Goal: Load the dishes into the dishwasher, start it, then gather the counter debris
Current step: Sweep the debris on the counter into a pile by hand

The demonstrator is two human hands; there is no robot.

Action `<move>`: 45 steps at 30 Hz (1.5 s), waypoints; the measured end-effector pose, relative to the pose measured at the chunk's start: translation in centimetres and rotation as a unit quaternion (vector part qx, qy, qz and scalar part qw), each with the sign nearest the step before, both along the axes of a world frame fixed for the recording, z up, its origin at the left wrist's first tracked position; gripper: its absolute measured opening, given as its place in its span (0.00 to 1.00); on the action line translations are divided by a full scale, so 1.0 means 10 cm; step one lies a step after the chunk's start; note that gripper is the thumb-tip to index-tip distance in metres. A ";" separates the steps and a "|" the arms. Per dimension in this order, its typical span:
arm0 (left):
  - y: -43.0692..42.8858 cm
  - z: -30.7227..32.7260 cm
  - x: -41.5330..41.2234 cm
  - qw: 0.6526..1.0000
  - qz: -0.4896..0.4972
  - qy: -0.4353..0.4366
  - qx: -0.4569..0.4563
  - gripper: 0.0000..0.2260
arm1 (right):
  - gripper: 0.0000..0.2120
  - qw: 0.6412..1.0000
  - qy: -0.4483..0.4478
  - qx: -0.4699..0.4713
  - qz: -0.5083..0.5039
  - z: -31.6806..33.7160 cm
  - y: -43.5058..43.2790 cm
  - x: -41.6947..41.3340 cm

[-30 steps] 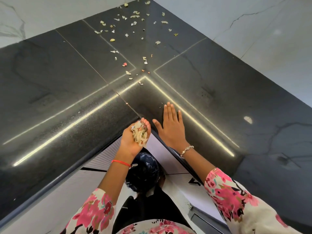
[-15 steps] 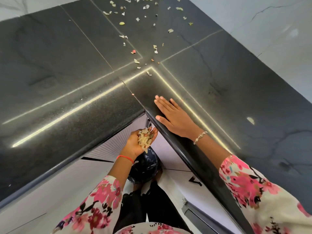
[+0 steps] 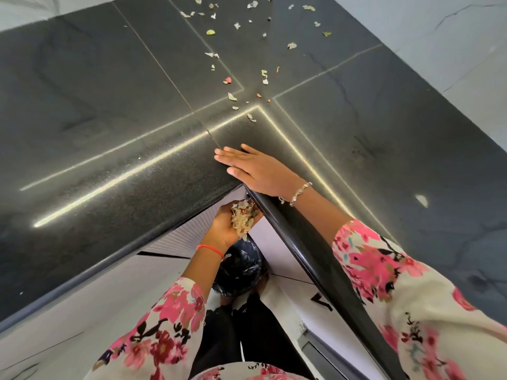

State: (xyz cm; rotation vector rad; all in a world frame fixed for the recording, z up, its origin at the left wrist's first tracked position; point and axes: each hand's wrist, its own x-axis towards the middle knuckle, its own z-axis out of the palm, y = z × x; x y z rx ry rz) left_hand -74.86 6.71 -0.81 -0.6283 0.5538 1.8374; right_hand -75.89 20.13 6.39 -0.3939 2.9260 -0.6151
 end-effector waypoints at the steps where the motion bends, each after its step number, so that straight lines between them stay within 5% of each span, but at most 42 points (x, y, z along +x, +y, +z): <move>1: 0.00 0.00 0.01 1.000 -0.002 -0.001 0.001 0.17 | 0.20 1.000 -0.001 -0.029 -0.008 0.01 0.04 0.08; 4: 0.04 0.00 0.03 1.000 -0.014 0.006 -0.013 0.16 | 0.18 0.984 -0.027 -0.164 -0.072 0.05 0.22 0.37; 7: 0.08 0.04 0.04 0.999 -0.035 0.025 -0.020 0.17 | 0.17 0.902 -0.036 -0.382 -0.196 0.10 0.37 0.64; 9: 0.09 0.05 0.04 0.998 -0.044 0.031 -0.017 0.20 | 0.15 0.868 -0.010 -0.422 -0.262 0.11 0.40 0.71; 13: 0.09 0.04 0.05 0.998 -0.046 0.034 -0.010 0.15 | 0.19 0.953 -0.005 -0.176 -0.247 0.03 0.20 0.69; 16: 0.09 0.00 0.05 0.998 -0.045 0.042 -0.007 0.14 | 0.25 0.980 -0.009 -0.042 -0.194 -0.04 0.01 0.76; 21: 0.09 -0.05 0.03 0.997 -0.060 0.039 -0.012 0.16 | 0.24 0.936 0.058 -0.137 -0.320 0.01 0.07 1.04; 25: 0.09 -0.06 0.02 0.997 -0.065 0.039 -0.023 0.16 | 0.33 0.881 -0.011 0.060 -0.470 -0.13 0.12 1.14; 27: 0.10 -0.06 0.02 0.997 -0.060 0.035 -0.021 0.16 | 0.37 0.893 -0.021 0.098 -0.439 -0.14 -0.01 1.11; 30: 0.10 -0.06 0.02 0.998 -0.058 0.029 -0.023 0.17 | 0.37 0.931 -0.010 0.035 -0.363 -0.12 -0.09 1.07; 37: 0.07 0.02 0.03 0.998 -0.055 0.031 -0.020 0.15 | 0.37 0.877 -0.034 0.062 -0.476 -0.06 0.62 0.90; 45: 0.07 0.03 0.00 0.997 -0.055 0.041 -0.024 0.18 | 0.42 0.930 -0.025 0.104 -0.351 -0.14 -0.14 0.82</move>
